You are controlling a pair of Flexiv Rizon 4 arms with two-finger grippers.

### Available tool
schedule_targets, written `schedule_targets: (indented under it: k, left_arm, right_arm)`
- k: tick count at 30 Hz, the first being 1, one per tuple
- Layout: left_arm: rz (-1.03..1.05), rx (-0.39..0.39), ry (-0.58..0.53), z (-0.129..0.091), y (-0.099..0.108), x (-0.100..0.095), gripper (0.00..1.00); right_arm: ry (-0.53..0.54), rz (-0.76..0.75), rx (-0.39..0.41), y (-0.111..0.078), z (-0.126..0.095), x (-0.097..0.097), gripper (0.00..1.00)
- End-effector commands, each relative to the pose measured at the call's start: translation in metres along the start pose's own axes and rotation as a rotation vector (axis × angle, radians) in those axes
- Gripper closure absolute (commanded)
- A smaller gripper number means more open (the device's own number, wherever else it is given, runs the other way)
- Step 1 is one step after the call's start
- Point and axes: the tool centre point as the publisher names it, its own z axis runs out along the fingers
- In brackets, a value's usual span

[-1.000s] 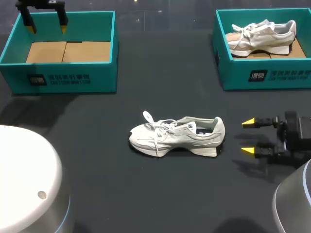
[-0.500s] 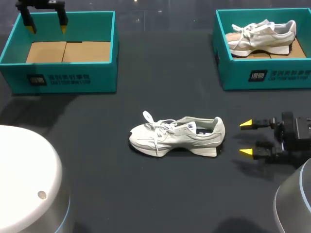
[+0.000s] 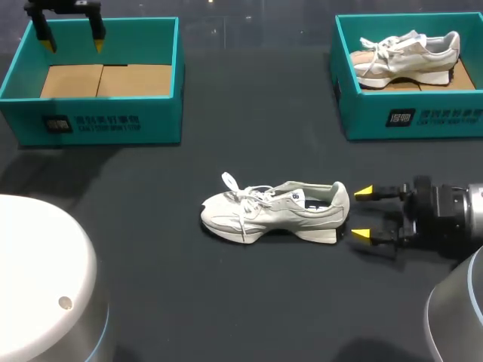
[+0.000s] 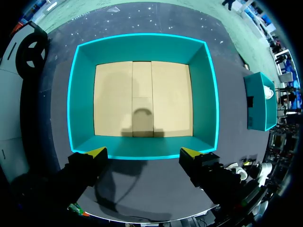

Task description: Take the shoe out of the shoebox, open the shoe tongue, remove and reinsert the insole, then place the shoe into the shoebox

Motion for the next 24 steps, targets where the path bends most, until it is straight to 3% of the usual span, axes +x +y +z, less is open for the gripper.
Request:
schedule_targets:
  k: [1, 10, 24]
  left_arm:
    - [0.0, 0.0, 0.0, 0.0, 0.0, 0.0, 0.0]
    - [0.0, 0.0, 0.0, 0.0, 0.0, 0.0, 0.0]
    - [0.0, 0.0, 0.0, 0.0, 0.0, 0.0, 0.0]
  right_arm:
    - [0.001, 0.001, 0.013, -0.003, 0.011, -0.001, 0.0]
    - [-0.006, -0.007, 0.012, -0.01, 0.024, -0.005, 0.0]
    - [0.03, -0.028, 0.007, -0.004, 0.042, -0.012, 0.0]
